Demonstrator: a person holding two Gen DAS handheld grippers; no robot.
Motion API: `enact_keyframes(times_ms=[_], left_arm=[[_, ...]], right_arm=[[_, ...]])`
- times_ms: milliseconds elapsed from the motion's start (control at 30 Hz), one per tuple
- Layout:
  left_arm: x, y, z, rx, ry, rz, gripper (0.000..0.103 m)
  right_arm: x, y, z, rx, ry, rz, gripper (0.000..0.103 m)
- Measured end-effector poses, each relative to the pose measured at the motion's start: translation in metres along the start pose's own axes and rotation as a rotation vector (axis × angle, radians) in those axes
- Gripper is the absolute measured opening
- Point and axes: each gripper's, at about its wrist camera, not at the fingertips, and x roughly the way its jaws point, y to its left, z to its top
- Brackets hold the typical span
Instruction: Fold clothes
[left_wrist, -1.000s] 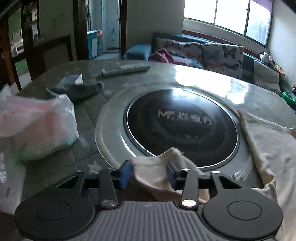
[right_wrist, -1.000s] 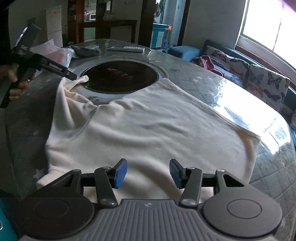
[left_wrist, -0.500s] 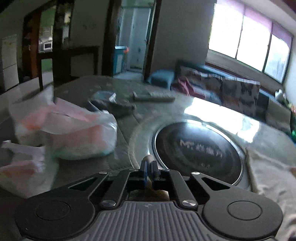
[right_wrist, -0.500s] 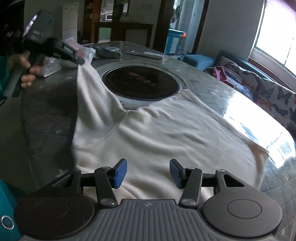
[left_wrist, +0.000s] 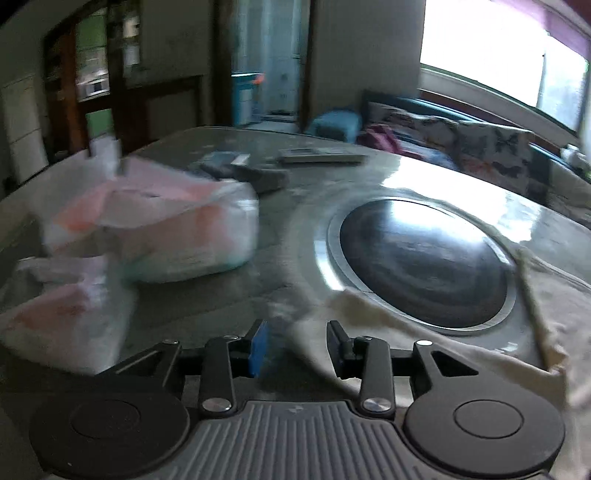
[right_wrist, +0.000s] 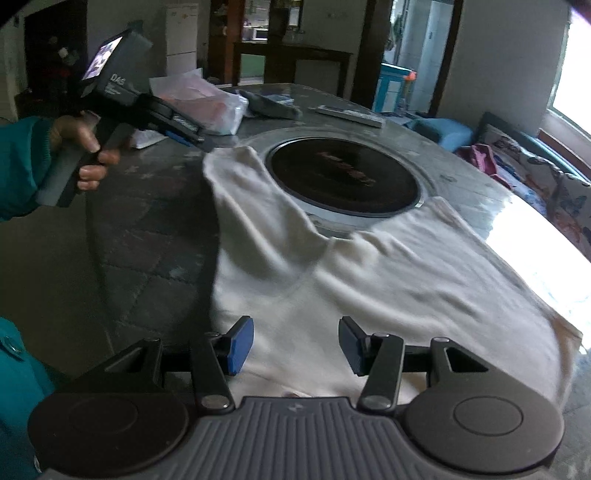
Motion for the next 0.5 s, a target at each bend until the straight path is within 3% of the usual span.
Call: enact_keyframes(times_ms=[133,367,500], left_arm=[[0.012,-0.022,-0.003,0.082,0.021,-0.042,0.038],[0.020,-0.021,-0.005,0.130,0.003,0.057,0.040],[0.016,-0.017,0.003,0.098,0.023,0.089,0.039]], right_arm=[[0.014,0.009,0.005,-0.021,0.000,0.034,0.052],[0.021,0.018,0.003,0.005,-0.007,0.099,0.051],[0.005,0.005,-0.004,0.040,-0.025,0.057,0.052]])
